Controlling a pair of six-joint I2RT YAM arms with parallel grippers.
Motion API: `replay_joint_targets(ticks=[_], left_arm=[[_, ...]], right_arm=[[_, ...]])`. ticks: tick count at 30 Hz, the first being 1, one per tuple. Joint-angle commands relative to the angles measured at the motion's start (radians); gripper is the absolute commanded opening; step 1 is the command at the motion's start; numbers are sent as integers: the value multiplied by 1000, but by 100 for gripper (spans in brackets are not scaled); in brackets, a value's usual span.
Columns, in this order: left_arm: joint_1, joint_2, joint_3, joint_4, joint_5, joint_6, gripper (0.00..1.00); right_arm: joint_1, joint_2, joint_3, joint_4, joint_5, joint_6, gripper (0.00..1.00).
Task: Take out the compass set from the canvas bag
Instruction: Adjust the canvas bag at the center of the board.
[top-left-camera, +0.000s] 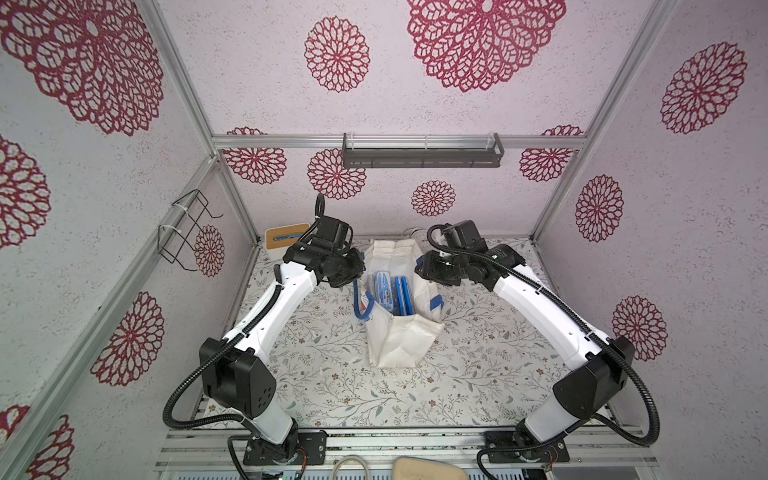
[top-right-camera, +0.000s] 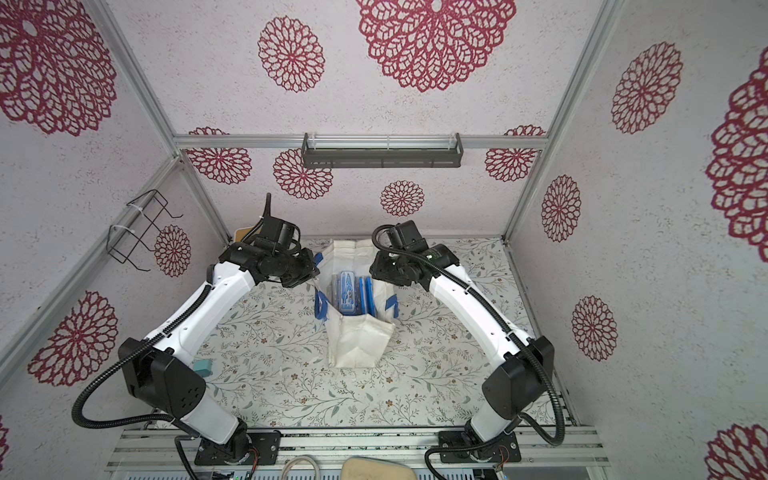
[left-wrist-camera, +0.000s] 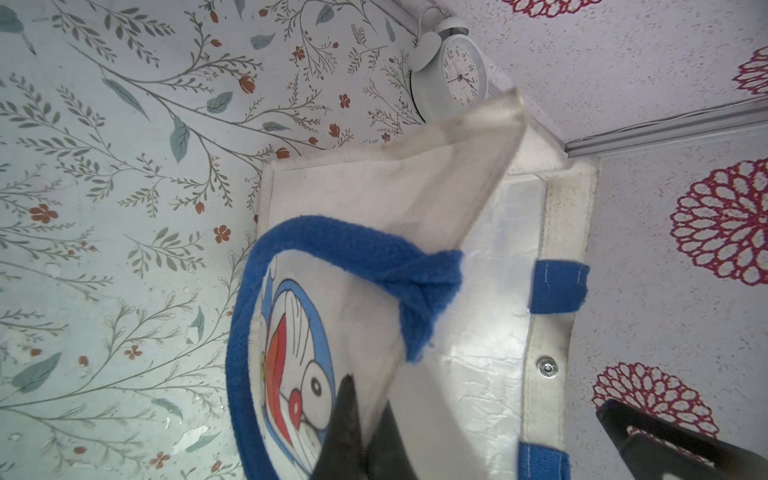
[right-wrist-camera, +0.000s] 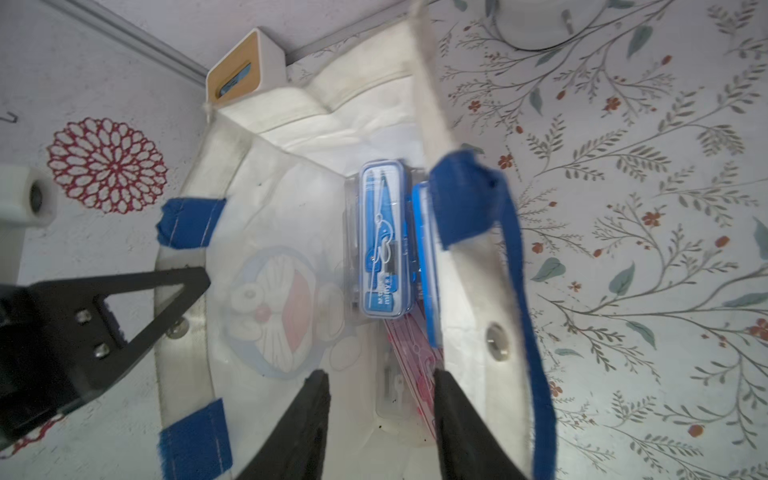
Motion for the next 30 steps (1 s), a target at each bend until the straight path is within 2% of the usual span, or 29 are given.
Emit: replay_joint_targets(ticks=[1,7,12,14,17,20,25,30], left_arm=[[23,-9,126,0,-24,89,0],[26,47,222,-16,38,160,0],[16,61,176,8,69,173,0],[15,56,153,16,67,174,0],[18,56,147,3,36,184,0],[35,63,161,-17,-3,176,0],[63,81,211,-23,-52,151,0],[63,134,339,-9,-29,154,0]], right_arm=[[26,9,31,78,-49,31,44],[70,94,32,114,-84,103,49],[113,144,-17,153,-98,203,56],[132,157,-41,181,-117,228,56],[170,187,-42,197,-152,235,44],[214,216,-19,182,-169,220,38],[294,209,-9,175,-165,185,35],[340,202,-11,215,-166,201,35]])
